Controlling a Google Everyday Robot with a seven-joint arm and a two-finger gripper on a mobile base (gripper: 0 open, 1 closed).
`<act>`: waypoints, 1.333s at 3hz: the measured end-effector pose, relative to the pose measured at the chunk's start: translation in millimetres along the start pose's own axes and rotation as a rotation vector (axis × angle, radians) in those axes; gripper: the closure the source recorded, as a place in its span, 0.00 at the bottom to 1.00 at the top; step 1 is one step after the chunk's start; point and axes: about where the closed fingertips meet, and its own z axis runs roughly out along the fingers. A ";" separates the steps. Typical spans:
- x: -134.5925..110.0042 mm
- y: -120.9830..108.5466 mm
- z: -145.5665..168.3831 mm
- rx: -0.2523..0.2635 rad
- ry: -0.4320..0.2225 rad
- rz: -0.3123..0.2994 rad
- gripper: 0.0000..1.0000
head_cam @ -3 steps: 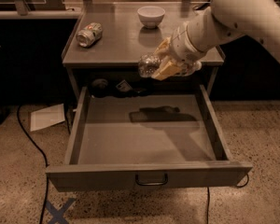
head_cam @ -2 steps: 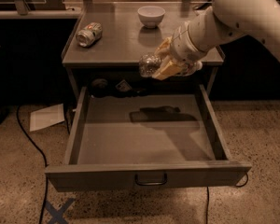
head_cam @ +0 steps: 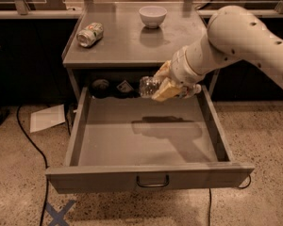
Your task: Place water bottle into top drawer
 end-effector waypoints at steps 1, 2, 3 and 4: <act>19.1 32.3 32.1 -0.072 -0.009 0.038 1.00; 26.8 56.2 62.6 -0.136 -0.038 0.056 1.00; 27.3 57.1 63.8 -0.138 -0.039 0.057 1.00; 30.0 63.8 72.3 -0.149 -0.051 0.072 1.00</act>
Offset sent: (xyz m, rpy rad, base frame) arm -0.0387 0.0248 -0.1245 0.0611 0.2121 0.0741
